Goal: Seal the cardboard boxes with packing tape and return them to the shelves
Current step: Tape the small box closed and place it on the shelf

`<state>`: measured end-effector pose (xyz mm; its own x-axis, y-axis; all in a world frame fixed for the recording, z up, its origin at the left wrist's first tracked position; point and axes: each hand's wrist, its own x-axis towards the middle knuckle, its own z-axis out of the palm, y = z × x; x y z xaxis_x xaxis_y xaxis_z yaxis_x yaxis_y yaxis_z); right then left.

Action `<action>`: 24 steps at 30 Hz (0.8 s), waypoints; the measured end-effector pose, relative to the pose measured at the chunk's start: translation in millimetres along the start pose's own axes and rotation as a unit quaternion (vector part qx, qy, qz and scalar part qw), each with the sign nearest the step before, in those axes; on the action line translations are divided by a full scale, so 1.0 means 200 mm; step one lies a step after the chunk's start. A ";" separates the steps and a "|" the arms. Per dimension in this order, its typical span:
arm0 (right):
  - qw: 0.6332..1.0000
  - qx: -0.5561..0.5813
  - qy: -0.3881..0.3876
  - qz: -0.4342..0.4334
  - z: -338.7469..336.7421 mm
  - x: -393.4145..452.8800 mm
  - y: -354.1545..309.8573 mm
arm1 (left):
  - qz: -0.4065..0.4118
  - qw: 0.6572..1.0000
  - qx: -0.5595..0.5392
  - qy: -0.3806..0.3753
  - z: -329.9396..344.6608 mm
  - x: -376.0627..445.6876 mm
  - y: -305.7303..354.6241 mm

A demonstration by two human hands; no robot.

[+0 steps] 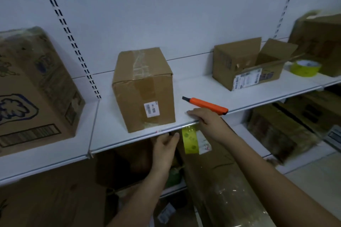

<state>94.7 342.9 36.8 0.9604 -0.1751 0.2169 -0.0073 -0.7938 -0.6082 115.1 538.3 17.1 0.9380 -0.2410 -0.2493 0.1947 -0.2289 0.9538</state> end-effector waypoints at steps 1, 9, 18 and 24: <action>1.000 0.003 -0.003 -0.003 0.00 -0.01 0.01 | -0.020 0.998 -0.050 -0.022 0.06 0.04 0.04; 1.000 0.028 0.004 -0.009 0.01 -0.02 0.05 | -0.138 0.965 -0.187 -0.123 0.17 0.09 0.11; 0.999 0.037 0.016 -0.012 0.02 0.00 0.08 | -0.263 0.936 -0.166 -0.164 0.00 0.07 0.29; 0.999 0.044 0.023 -0.004 0.02 0.01 0.08 | -0.254 0.933 -0.169 -0.190 -0.01 0.04 0.30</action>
<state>97.6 332.3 23.7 0.9462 -0.1978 0.2560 0.0264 -0.7413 -0.6706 134.7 524.5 72.2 0.5433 -0.5140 -0.6638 0.7258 -0.1099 0.6791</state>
